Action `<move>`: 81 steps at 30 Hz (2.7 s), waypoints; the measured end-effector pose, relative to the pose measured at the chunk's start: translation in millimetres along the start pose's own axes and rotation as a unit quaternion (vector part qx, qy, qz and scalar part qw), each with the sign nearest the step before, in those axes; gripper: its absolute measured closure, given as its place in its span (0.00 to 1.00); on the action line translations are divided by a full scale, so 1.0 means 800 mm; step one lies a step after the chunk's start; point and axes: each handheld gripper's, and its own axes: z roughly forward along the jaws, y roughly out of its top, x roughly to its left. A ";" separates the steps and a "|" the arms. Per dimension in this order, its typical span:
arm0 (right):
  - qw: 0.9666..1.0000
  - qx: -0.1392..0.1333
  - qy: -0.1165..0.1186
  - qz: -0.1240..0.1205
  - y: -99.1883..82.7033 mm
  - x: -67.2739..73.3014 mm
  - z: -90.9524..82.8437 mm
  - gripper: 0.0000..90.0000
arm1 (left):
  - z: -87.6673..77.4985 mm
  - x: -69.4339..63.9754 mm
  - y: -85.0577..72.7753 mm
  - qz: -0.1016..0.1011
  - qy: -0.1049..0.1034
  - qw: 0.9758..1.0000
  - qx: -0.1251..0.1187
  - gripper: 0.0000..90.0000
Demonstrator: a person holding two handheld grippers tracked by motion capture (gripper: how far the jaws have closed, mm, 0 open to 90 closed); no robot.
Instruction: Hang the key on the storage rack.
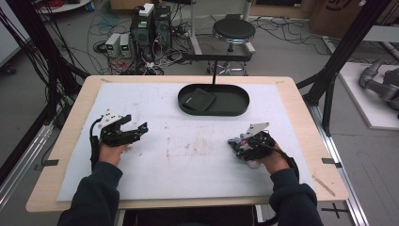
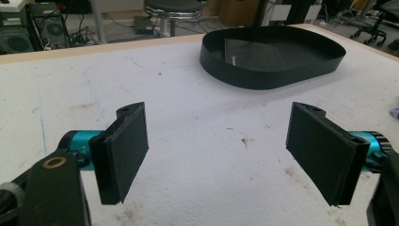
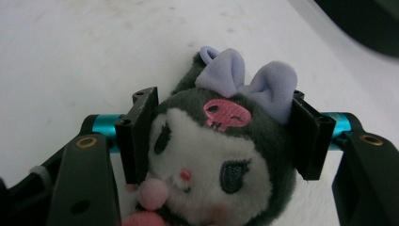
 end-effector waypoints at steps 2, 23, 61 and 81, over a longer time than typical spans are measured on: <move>0.999 -0.010 0.010 -0.037 0.001 -0.005 0.003 0.38 | 0.000 0.000 0.000 0.000 0.000 1.000 -0.001 0.24; 0.980 0.036 -0.108 0.161 -0.013 0.021 0.008 0.27 | -0.012 0.010 0.002 -0.009 0.010 1.000 -0.017 0.25; 0.975 -0.111 -0.133 0.137 0.079 -0.108 -0.073 0.36 | -0.006 0.022 -0.004 -0.013 0.014 1.000 -0.024 0.26; 0.958 -0.064 -0.202 0.191 0.124 -0.193 -0.045 0.36 | -0.007 0.023 -0.005 -0.016 0.011 0.999 -0.025 0.26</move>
